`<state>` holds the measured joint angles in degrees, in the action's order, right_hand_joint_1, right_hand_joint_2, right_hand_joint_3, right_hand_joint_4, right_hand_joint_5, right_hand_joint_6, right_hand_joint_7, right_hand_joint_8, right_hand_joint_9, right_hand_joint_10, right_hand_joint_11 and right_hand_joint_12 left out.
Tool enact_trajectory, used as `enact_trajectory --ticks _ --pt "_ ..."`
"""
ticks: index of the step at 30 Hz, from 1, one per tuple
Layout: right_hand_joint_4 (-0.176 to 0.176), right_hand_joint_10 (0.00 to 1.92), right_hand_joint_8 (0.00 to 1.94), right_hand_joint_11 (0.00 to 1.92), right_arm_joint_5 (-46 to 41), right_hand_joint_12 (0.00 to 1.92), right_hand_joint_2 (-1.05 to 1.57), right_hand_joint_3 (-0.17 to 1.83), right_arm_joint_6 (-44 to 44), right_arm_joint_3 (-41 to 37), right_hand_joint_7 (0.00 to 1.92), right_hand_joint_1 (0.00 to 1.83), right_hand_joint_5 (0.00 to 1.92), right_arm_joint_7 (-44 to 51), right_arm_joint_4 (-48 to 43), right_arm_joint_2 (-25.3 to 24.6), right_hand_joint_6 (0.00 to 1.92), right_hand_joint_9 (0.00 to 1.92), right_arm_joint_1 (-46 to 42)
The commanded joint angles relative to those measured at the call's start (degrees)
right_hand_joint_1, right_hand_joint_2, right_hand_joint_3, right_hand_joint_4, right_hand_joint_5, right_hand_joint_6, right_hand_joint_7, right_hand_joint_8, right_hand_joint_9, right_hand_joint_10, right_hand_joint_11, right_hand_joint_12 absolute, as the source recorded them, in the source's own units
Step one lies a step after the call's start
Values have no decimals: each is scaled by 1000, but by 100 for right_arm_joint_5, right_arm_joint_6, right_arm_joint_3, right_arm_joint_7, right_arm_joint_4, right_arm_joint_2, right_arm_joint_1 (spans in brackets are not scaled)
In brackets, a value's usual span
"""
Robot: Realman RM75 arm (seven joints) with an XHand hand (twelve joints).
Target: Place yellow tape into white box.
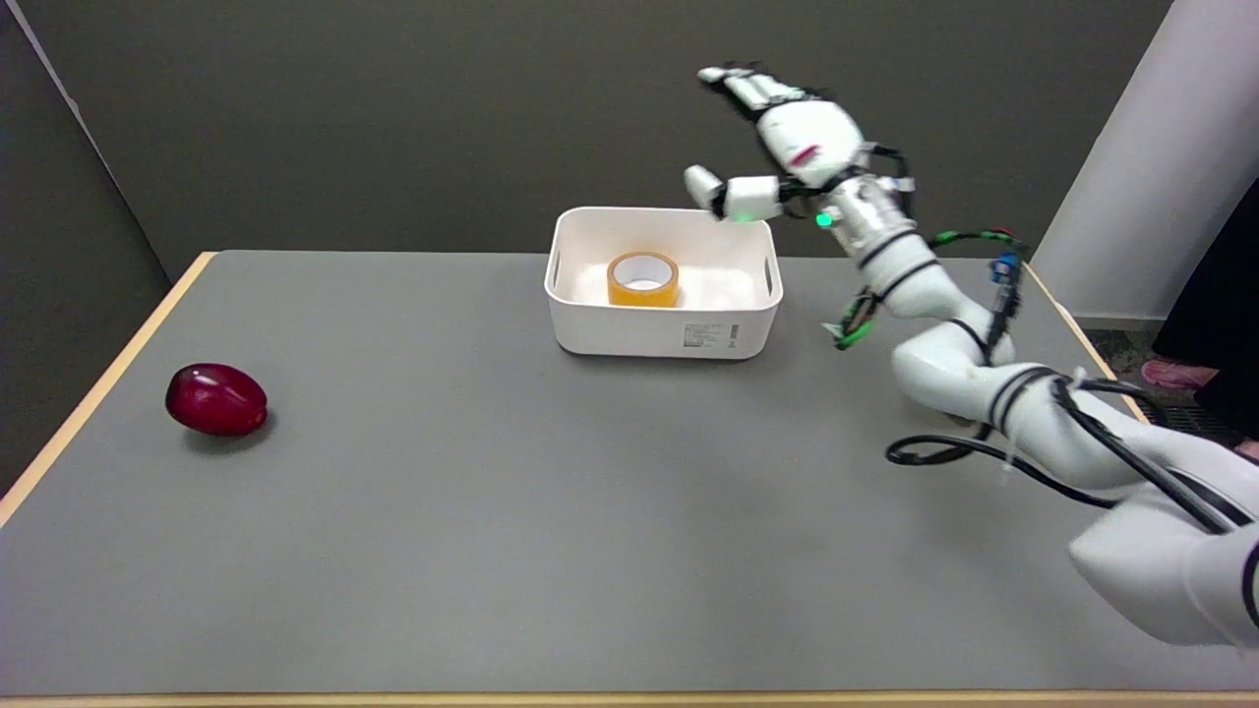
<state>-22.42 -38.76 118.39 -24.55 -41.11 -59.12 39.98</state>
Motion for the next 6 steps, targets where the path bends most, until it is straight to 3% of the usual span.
enact_trajectory --ticks 1,6 --pt "109 687 287 326 -3436 1355 573 1000 -489 -2416 161 164 95 -1313 -757 1466 212 280 -2225" --pt "103 646 279 263 -4877 1262 583 999 -63 -2924 145 169 95 -1286 -1068 1972 198 229 -2954"
